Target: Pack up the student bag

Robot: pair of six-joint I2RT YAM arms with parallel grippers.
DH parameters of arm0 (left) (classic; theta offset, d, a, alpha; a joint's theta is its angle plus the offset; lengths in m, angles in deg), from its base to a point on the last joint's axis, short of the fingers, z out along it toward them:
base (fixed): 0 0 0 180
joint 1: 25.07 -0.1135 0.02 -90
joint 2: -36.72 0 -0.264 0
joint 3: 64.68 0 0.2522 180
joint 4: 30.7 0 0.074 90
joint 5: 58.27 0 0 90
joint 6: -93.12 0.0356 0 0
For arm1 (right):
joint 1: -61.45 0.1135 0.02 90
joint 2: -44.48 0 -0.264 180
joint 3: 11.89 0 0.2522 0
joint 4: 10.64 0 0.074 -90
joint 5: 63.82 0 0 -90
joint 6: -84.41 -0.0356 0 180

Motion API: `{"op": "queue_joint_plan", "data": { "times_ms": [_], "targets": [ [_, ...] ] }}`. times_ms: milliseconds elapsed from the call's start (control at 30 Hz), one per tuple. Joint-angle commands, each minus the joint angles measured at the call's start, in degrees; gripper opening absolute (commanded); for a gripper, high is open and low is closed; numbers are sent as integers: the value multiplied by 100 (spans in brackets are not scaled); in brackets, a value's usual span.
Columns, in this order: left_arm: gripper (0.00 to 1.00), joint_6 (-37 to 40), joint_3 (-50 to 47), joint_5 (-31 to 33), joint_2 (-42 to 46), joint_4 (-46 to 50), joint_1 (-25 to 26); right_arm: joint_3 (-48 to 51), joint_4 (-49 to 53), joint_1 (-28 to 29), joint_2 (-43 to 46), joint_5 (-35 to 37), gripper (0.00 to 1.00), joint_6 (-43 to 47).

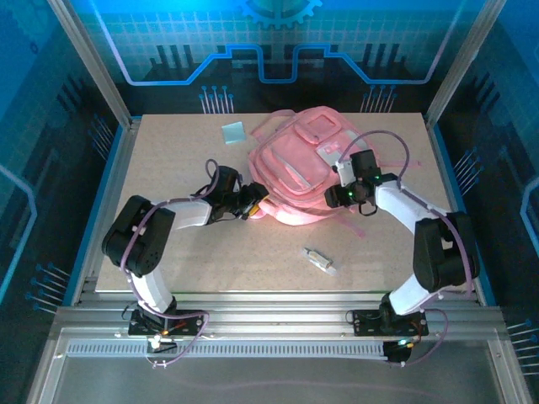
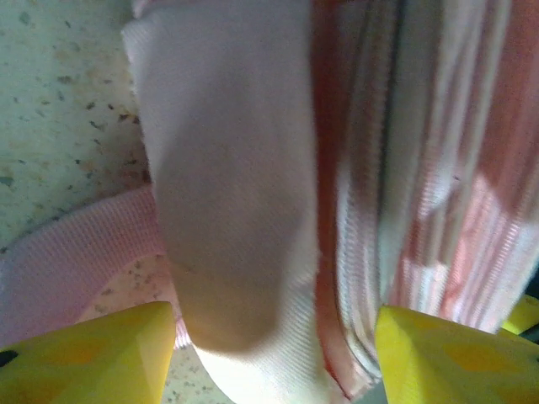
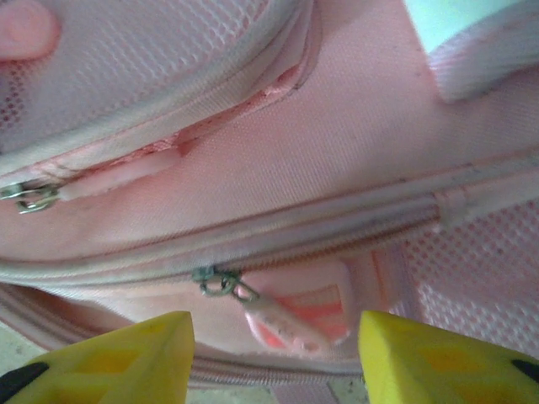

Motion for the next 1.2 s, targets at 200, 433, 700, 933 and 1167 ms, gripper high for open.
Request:
{"op": "queue_joint_plan", "data": {
  "times_ms": [200,433,700,933,1167],
  "targets": [
    [64,248,277,95,-296,380,-218,-423,-209,25,-563,323,25,335],
    [64,418,227,228,-173,612,-372,-414,148,73,-360,587,23,241],
    [63,541,315,256,-183,759,-400,-496,335,292,-177,920,48,233],
    [63,472,284,219,-222,646,-401,-634,365,372,-203,877,21,287],
    [63,490,240,222,-154,653,-401,-713,454,369,-413,727,7,281]
  ]
}}
